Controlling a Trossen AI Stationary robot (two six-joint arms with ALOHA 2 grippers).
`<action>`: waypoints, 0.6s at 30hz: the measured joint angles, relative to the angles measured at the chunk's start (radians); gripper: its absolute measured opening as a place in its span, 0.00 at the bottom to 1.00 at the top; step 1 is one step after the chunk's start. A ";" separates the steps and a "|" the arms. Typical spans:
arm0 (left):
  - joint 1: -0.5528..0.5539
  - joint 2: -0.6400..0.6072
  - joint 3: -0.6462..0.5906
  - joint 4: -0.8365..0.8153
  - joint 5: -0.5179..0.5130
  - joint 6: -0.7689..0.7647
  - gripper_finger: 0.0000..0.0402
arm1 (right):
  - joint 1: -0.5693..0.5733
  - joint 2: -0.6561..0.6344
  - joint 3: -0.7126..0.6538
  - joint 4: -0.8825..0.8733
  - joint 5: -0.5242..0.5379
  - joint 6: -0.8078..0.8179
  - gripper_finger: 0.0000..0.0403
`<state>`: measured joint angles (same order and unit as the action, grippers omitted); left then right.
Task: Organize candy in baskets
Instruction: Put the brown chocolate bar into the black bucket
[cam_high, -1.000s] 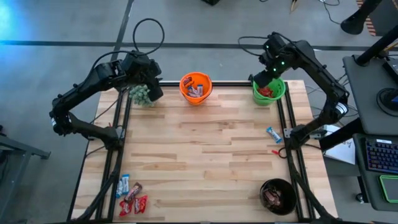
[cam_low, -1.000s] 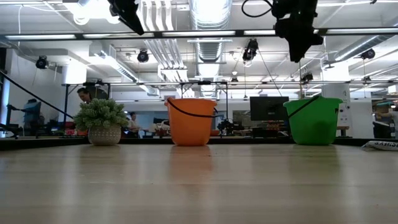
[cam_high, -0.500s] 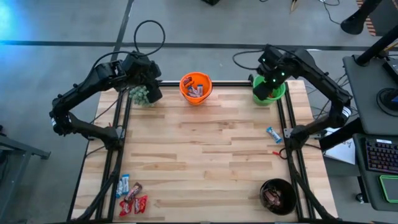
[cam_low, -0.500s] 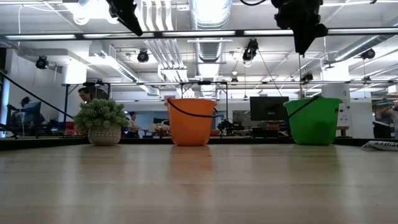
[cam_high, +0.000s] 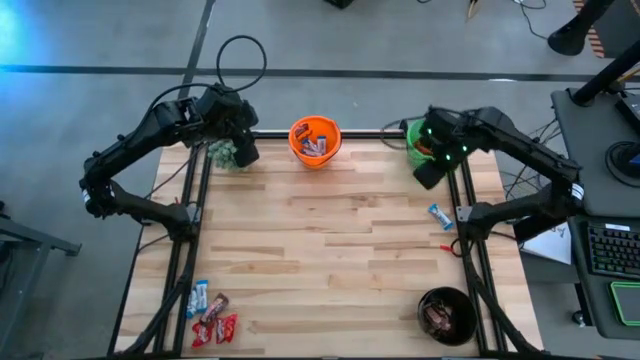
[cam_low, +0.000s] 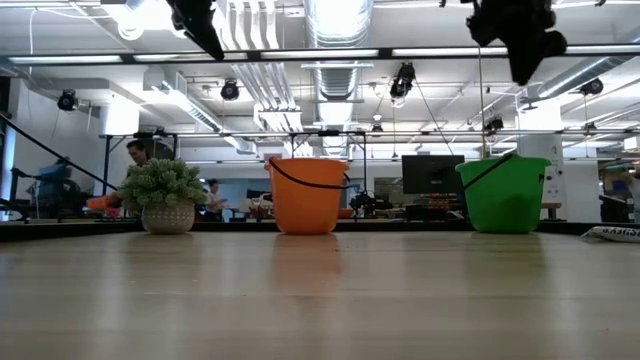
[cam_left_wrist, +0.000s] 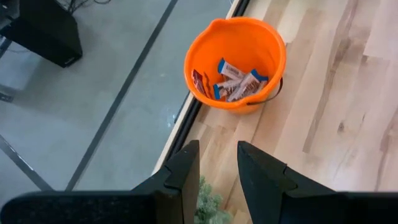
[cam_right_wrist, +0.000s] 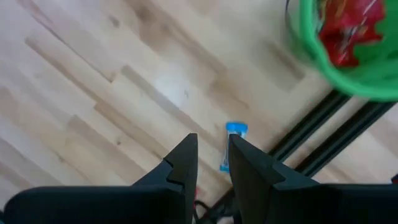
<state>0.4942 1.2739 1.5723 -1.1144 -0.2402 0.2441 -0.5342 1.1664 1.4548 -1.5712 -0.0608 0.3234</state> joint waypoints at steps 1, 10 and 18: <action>0.000 0.000 0.000 -0.007 0.000 -0.003 0.23 | 0.012 -0.018 -0.028 0.000 0.000 0.011 0.19; 0.000 0.000 0.000 -0.010 0.044 -0.029 0.23 | 0.066 -0.146 -0.229 -0.001 0.000 0.053 0.19; 0.000 0.000 0.000 -0.010 0.044 -0.045 0.23 | 0.066 -0.186 -0.376 0.032 0.014 0.066 0.17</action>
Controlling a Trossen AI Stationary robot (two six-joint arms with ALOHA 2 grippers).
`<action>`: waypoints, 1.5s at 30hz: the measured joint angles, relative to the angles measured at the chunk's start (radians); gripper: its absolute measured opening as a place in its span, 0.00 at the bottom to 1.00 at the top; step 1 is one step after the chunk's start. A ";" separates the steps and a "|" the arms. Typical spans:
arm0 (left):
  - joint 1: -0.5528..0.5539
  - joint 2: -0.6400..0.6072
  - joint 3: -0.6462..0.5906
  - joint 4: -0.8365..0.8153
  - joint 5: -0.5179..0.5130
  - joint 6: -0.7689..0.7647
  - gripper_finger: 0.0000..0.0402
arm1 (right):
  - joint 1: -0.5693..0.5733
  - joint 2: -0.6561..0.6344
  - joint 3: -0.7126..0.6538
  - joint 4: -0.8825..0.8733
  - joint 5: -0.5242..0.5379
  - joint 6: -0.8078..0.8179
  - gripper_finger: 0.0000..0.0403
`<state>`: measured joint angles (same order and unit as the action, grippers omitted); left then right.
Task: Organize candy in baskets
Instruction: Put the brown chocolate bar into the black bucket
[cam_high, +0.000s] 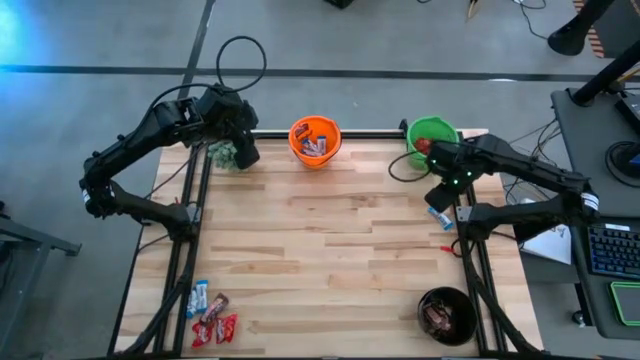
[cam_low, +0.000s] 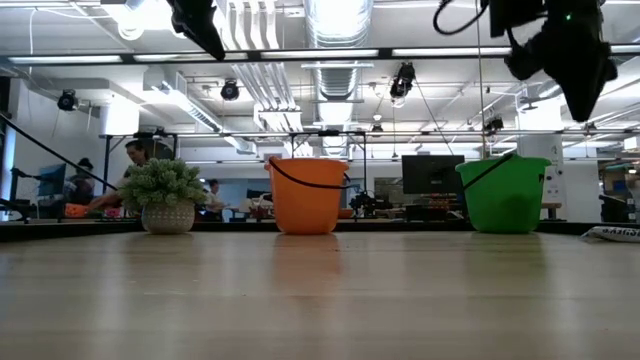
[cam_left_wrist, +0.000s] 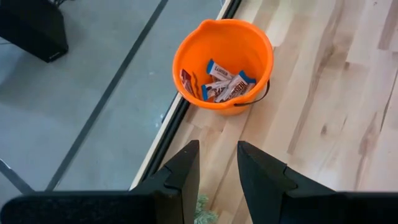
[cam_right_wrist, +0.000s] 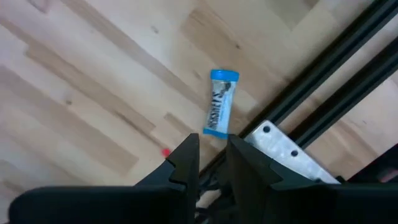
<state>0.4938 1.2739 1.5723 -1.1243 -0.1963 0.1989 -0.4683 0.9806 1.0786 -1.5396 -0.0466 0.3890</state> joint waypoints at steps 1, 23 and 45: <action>0.000 0.000 0.000 0.000 0.000 -0.003 0.23 | 0.000 0.001 -0.022 0.015 0.009 -0.007 0.17; 0.000 0.000 0.000 -0.001 -0.002 0.001 0.23 | -0.001 0.016 -0.310 0.205 0.020 -0.024 0.35; 0.000 0.000 0.000 -0.104 0.003 -0.006 0.23 | 0.002 0.019 -0.301 0.228 -0.068 0.060 0.36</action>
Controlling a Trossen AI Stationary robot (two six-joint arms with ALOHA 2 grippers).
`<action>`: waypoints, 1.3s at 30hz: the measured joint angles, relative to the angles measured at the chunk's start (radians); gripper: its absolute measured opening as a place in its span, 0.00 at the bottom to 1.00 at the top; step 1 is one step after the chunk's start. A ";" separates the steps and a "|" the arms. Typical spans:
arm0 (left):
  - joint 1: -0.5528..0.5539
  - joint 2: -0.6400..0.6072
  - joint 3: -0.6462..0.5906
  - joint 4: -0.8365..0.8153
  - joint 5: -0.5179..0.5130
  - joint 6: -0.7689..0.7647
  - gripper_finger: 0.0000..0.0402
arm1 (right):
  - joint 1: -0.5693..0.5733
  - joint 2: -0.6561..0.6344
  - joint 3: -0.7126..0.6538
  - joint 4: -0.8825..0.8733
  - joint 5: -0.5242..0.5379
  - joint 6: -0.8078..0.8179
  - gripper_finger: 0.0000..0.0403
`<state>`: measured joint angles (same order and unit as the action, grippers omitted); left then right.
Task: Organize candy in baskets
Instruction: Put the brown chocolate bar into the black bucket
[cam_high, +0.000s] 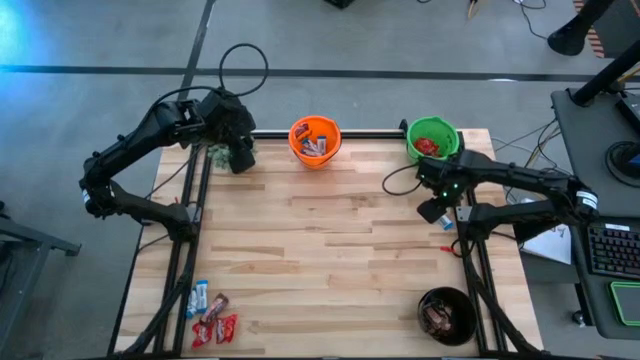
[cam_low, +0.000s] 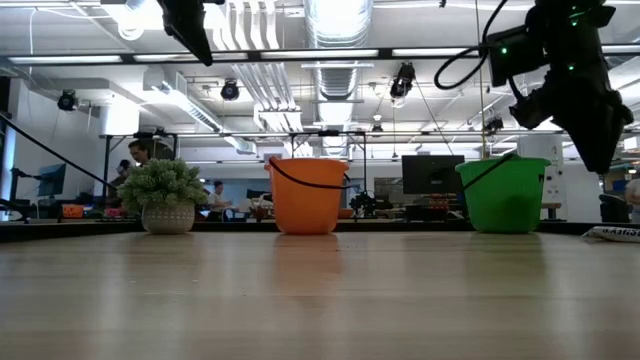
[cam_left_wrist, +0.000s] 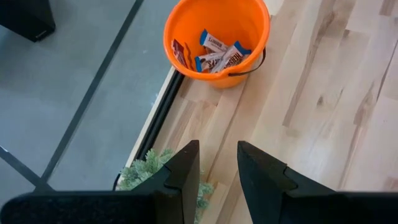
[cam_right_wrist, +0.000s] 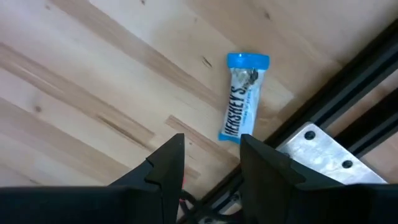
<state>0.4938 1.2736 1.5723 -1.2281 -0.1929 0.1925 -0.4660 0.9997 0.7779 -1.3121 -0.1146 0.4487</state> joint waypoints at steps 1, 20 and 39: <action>0.000 0.000 0.000 0.001 0.000 0.000 0.23 | 0.002 0.000 0.011 -0.002 0.001 0.008 0.36; -0.006 0.000 0.000 -0.096 0.175 -0.043 0.23 | 0.191 0.153 0.456 0.067 0.003 0.015 0.36; -0.300 -0.014 -0.040 -0.343 0.341 -0.519 0.43 | 0.279 0.278 0.580 0.035 0.105 -0.058 0.36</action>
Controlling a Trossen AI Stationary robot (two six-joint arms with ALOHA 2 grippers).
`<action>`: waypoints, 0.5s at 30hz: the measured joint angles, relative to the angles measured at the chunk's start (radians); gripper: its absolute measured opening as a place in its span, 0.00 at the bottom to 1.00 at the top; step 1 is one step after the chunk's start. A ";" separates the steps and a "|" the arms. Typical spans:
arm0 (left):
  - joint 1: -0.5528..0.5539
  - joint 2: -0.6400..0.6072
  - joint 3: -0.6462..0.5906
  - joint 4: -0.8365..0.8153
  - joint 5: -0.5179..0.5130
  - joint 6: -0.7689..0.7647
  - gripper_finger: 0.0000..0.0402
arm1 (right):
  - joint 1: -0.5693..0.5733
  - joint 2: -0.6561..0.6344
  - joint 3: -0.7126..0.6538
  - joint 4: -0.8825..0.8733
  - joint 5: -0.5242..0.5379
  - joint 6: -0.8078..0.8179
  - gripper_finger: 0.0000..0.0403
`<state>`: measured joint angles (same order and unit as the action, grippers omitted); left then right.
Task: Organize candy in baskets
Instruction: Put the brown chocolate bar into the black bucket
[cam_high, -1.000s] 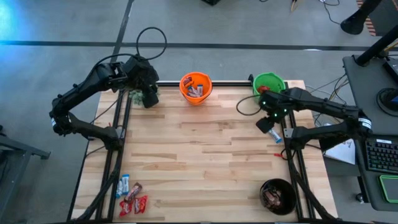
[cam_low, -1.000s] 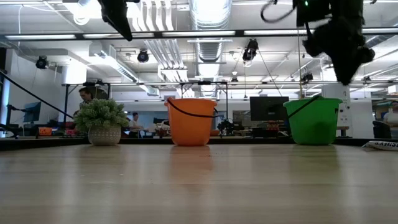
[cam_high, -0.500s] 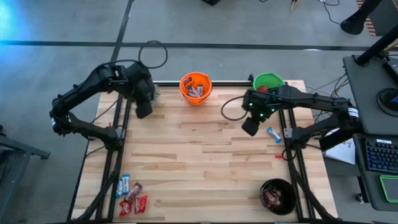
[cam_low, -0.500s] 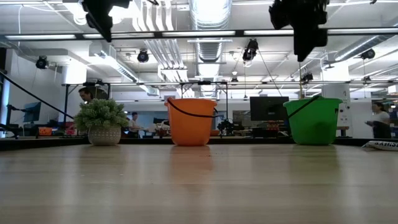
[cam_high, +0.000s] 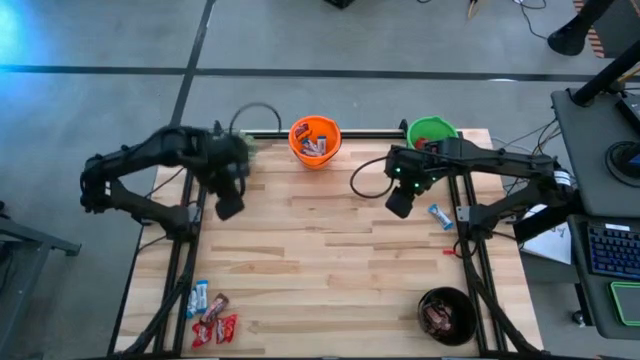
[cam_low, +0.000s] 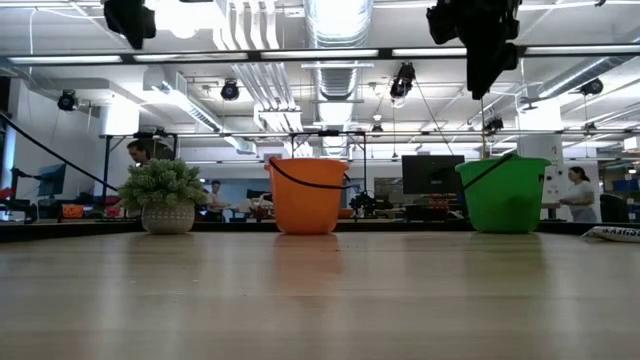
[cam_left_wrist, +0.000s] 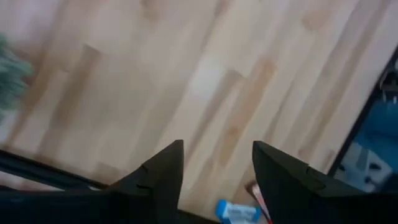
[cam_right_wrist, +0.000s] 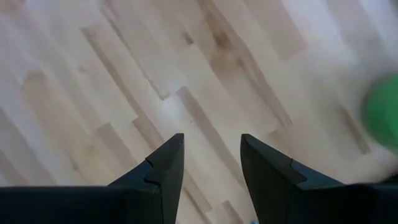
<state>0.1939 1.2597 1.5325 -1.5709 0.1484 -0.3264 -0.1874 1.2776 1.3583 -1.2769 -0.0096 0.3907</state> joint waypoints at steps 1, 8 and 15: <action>-0.035 -0.001 -0.012 -0.001 -0.001 -0.023 0.44 | 0.000 -0.004 0.001 -0.009 0.014 0.001 0.36; -0.318 0.000 -0.105 0.000 -0.032 -0.215 0.47 | 0.000 -0.031 0.001 -0.043 0.039 0.006 0.36; -0.543 -0.001 -0.218 0.061 -0.034 -0.487 0.47 | 0.000 -0.040 0.001 -0.050 0.039 0.001 0.36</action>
<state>-0.3491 1.2583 1.3144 -1.5101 0.1143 -0.8137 -0.1875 1.2373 1.3594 -1.3268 0.0291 0.3915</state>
